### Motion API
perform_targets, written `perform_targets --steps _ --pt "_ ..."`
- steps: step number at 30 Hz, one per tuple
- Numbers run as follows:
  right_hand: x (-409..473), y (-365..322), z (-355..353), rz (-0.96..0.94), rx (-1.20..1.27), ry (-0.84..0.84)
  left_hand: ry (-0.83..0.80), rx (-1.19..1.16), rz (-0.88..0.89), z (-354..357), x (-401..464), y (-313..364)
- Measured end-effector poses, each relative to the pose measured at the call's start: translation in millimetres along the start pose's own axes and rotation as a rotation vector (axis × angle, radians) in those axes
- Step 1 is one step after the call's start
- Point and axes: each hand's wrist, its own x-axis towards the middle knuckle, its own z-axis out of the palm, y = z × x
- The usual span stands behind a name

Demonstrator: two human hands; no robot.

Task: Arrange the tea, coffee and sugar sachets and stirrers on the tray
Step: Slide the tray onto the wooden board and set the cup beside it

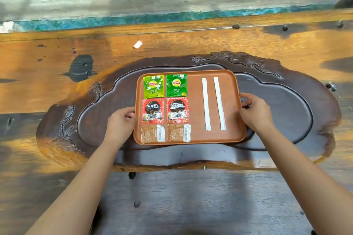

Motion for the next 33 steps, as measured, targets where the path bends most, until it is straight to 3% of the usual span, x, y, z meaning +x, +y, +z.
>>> perform_targets --steps 22,33 --pt "0 10 6 -0.070 -0.043 0.057 -0.040 -0.143 -0.067 8 -1 -11" --pt "-34 21 8 0.018 -0.001 0.078 -0.013 -0.271 -0.141 -3 -27 -19"
